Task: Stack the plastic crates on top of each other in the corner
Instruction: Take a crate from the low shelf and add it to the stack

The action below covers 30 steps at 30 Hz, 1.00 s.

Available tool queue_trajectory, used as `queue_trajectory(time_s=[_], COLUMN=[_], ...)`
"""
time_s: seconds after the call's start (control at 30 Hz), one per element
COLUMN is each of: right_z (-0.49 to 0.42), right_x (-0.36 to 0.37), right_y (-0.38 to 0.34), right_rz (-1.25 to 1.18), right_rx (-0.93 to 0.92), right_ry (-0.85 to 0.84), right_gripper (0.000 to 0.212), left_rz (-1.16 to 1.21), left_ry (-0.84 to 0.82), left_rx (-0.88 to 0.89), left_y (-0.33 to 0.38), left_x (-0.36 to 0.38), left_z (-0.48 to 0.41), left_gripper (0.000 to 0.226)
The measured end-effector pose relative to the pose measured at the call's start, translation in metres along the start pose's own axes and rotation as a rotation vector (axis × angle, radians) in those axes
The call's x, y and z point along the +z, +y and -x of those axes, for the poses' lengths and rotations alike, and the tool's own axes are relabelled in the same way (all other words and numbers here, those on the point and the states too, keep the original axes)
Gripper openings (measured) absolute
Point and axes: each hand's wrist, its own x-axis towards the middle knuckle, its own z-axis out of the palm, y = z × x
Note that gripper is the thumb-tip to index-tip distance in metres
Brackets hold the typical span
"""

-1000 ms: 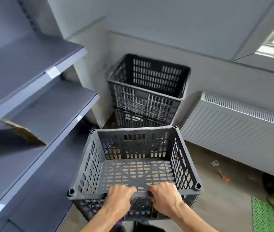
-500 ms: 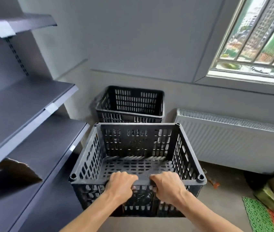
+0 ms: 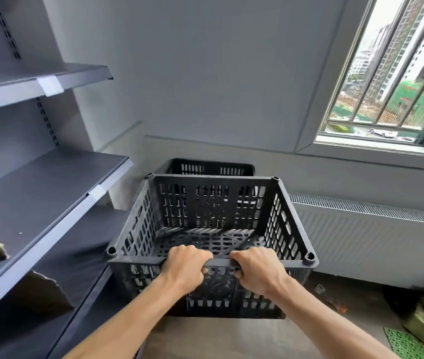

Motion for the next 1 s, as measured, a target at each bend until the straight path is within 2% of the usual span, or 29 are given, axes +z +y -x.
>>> queue_trajectory(time_s=[0.57, 0.73, 0.87, 1.0], right_z=[-0.087, -0.106, -0.124, -0.131], right_x=[-0.068, -0.103, -0.13, -0.15], right_y=[0.054, 0.077, 0.091, 0.102], right_rz=[0.0, -0.032, -0.06, -0.049], right_rx=[-0.054, -0.087, -0.093, -0.108], right_ry=[0.096, 0.08, 0.067, 0.065], right_gripper=[0.012, 0.01, 0.011, 0.013], left_rz=[-0.049, -0.048, -0.025, -0.027], left_ry=[0.077, 0.024, -0.024, -0.027], left_rx=[0.032, 0.038, 0.012, 0.019], left_y=[-0.031, -0.031, -0.034, -0.032], left_x=[-0.078, -0.117, -0.143, -0.162], left_z=[-0.105, -0.134, -0.16, -0.174], left_gripper=[0.005, 0.021, 0.015, 0.02])
